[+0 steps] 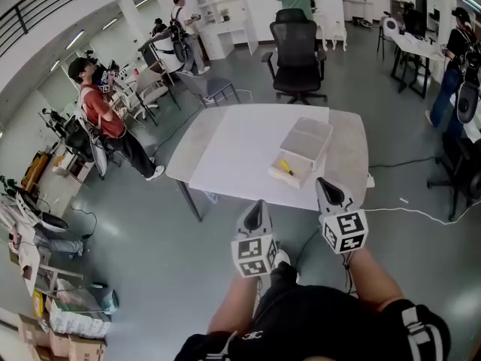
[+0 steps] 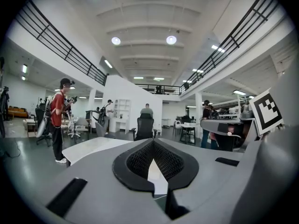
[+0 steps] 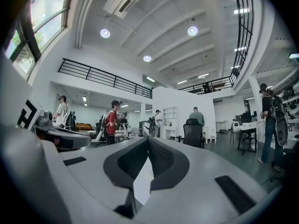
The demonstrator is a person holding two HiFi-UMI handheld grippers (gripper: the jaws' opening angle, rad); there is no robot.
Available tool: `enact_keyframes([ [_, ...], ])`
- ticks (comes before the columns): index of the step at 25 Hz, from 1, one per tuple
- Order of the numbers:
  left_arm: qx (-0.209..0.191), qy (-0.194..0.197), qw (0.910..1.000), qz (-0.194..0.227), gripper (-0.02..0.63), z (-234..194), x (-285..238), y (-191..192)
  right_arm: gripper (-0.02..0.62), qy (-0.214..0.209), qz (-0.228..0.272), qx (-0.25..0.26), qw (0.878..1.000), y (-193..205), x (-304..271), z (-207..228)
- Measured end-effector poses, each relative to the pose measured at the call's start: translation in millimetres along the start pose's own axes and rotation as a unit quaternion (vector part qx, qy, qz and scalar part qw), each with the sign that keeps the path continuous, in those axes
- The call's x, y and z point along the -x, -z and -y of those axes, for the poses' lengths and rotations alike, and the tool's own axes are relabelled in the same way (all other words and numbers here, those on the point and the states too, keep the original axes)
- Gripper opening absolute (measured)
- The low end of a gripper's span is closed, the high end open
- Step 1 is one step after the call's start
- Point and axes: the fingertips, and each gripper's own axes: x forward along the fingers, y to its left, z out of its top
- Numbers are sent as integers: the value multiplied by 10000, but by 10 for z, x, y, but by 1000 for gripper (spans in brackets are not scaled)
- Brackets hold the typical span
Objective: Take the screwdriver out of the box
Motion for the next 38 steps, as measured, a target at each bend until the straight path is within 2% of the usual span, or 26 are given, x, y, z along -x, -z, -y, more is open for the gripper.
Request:
enact_keyframes([
  [10,43,95,9999,-74,14,-589,-1021,-125,12,-28,-184,52,9998,27,-1120,187],
  [25,186,471,9982,-327,14,-1317,-2501,-251,12,221,-710,23,9972,243,-2572,609],
  [32,126,745,9962,-441,14,-1412,-2906,-208,12,294,-947,32,9951,413,-2857,727],
  [38,203,801,9941,-709,14,-1191,-3048,116,12,114,-1380,-74,9903,875,-2837,921],
])
